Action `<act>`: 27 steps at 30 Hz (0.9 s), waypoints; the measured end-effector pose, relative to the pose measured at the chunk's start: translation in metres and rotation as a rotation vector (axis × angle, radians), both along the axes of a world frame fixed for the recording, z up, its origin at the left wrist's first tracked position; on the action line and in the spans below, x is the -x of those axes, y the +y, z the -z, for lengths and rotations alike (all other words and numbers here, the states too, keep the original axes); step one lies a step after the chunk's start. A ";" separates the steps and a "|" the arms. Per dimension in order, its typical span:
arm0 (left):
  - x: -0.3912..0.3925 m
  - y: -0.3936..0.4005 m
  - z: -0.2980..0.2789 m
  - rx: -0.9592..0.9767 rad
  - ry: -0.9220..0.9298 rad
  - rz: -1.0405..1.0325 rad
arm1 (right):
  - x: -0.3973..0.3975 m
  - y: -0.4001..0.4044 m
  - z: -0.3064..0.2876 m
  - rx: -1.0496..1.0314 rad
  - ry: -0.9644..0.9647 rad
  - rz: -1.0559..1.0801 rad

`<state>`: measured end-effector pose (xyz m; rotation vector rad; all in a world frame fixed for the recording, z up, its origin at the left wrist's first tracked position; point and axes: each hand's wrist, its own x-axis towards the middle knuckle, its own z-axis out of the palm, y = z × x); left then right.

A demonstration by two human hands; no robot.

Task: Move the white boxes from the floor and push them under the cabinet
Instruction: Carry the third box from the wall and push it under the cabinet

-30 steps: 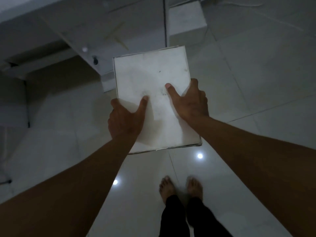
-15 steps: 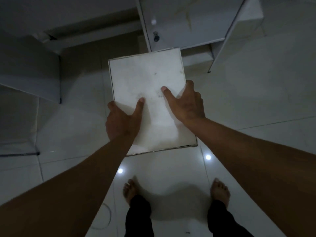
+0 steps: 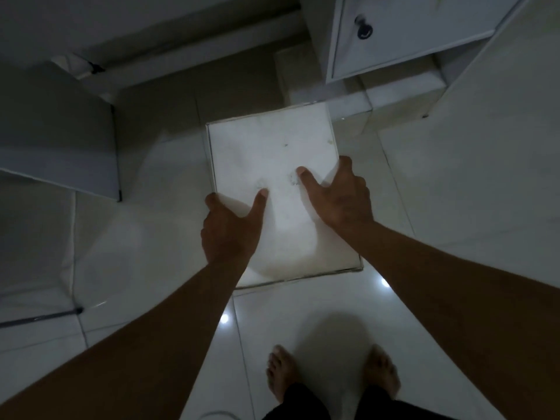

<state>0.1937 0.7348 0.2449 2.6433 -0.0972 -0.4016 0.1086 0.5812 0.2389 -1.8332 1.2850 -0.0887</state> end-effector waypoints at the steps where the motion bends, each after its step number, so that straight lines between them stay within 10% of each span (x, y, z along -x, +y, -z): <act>1: -0.006 0.002 0.015 0.006 -0.005 -0.009 | -0.007 0.001 0.014 0.006 -0.002 -0.007; 12: -0.051 -0.010 0.180 0.086 -0.023 -0.081 | -0.058 -0.015 0.172 0.106 -0.026 -0.089; 27: -0.069 -0.014 0.246 0.048 -0.055 -0.067 | -0.076 -0.016 0.245 0.193 -0.071 -0.139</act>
